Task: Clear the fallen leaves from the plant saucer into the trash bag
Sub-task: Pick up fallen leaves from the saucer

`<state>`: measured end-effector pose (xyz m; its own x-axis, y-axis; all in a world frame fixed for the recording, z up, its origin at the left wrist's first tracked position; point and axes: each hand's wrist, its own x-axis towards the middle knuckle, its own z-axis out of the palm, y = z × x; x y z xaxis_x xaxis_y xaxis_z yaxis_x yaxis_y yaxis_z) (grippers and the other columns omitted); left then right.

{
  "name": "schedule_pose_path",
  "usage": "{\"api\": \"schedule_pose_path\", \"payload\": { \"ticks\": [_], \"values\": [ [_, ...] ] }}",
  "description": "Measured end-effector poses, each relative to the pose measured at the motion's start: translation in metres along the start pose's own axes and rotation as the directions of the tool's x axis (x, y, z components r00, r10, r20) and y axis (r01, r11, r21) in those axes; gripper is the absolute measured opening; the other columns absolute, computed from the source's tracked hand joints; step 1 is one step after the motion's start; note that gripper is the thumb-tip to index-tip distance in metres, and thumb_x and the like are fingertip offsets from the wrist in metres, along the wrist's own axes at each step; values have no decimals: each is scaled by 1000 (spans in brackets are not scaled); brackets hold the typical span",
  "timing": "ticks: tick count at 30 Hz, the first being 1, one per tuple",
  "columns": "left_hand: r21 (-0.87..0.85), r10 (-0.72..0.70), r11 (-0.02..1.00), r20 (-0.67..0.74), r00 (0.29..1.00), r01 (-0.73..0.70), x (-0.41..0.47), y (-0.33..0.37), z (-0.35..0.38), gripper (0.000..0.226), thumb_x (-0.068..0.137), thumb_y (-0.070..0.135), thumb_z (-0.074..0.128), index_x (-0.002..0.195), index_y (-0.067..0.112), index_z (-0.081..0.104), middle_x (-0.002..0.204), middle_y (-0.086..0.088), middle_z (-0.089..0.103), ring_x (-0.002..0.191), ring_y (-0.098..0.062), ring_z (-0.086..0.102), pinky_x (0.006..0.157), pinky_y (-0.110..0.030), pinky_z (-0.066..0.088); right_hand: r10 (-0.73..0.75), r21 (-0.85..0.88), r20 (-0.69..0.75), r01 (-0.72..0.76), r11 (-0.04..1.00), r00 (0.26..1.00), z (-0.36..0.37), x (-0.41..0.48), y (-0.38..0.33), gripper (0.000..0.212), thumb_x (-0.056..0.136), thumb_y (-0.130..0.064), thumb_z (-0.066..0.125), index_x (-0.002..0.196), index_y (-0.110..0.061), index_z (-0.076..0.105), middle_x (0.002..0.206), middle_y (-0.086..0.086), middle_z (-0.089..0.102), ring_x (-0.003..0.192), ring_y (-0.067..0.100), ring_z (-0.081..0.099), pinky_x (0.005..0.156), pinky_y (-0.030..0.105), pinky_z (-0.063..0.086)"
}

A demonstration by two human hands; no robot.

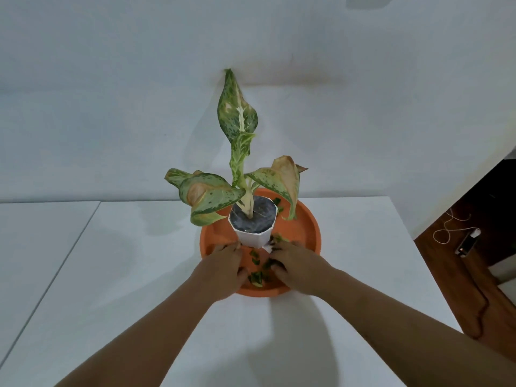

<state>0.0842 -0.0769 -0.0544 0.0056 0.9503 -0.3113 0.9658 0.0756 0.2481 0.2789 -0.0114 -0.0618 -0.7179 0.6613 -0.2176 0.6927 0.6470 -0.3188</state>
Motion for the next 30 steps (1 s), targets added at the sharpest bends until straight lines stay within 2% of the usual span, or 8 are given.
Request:
{"api": "schedule_pose_path", "payload": {
  "ticks": [3, 6, 11, 14, 16, 21, 25, 30],
  "values": [
    [-132, 36, 990, -61, 998, -44, -6, 7, 0, 28, 89, 42, 53, 106, 22, 63, 104, 6, 66, 105, -18, 59, 88, -36, 54, -30, 86, -89, 38, 996, 996, -6, 4, 9, 27, 90, -29, 48, 108, -17, 64, 112, 4, 61, 106, 22, 54, 93, 37, 47],
    [-174, -44, 984, -121, 992, 22, -5, 12, 0, 46, 87, 46, 57, 128, 26, 55, 126, 6, 60, 124, -19, 47, 99, -38, 48, 96, 139, -182, -71, 988, 979, -10, 18, 25, 40, 85, -39, 49, 121, -22, 56, 127, 3, 52, 123, 27, 46, 105, 40, 40],
    [-114, -73, 991, -48, 996, 67, -10, 25, 9, 64, 88, 53, 51, 145, 26, 38, 151, 3, 38, 141, -23, 27, 114, -40, 29, 55, 34, 77, -57, 998, 996, -5, 17, 19, 55, 90, -49, 45, 139, -25, 43, 149, 4, 38, 141, 31, 27, 116, 48, 26],
    [-193, -2, 981, -50, 999, -7, -18, 28, 8, 54, 89, 44, 56, 139, 26, 47, 144, 5, 50, 136, -19, 38, 113, -34, 31, -98, 168, 95, 81, 983, 991, -4, 3, 15, 33, 89, -41, 46, 109, -20, 62, 113, 3, 63, 106, 22, 56, 95, 45, 47],
    [-228, 28, 972, -89, 996, -48, -21, 28, 7, 44, 86, 40, 60, 129, 28, 56, 129, 7, 62, 125, -17, 50, 107, -32, 40, -130, 222, 77, 110, 969, 989, -7, -1, 18, 26, 89, -33, 49, 103, -18, 64, 101, 2, 65, 94, 19, 58, 85, 42, 51],
    [-123, -153, 982, -90, 984, 141, -20, 34, 9, 72, 78, 62, 58, 141, 30, 41, 148, 6, 41, 138, -24, 31, 112, -40, 33, 17, 89, -134, -5, 996, 991, -20, 18, 43, 45, 87, -37, 55, 125, -14, 53, 132, 9, 49, 131, 28, 40, 105, 42, 40],
    [-105, -195, 977, -72, 978, 187, -16, 43, 15, 77, 79, 65, 56, 145, 30, 35, 152, 5, 35, 141, -24, 25, 113, -41, 30, 26, 29, -81, -24, 999, 996, -25, 46, 48, 56, 90, -38, 51, 139, -11, 43, 147, 14, 36, 142, 32, 26, 118, 42, 20],
    [-149, -219, 966, -46, 975, 211, -17, 43, 14, 75, 80, 61, 59, 144, 26, 40, 150, 2, 38, 140, -24, 24, 113, -40, 28, 89, 55, 5, -89, 995, 996, -15, 44, 41, 55, 93, -45, 44, 136, -11, 45, 144, 14, 40, 137, 32, 32, 113, 46, 31]
  ]
}}
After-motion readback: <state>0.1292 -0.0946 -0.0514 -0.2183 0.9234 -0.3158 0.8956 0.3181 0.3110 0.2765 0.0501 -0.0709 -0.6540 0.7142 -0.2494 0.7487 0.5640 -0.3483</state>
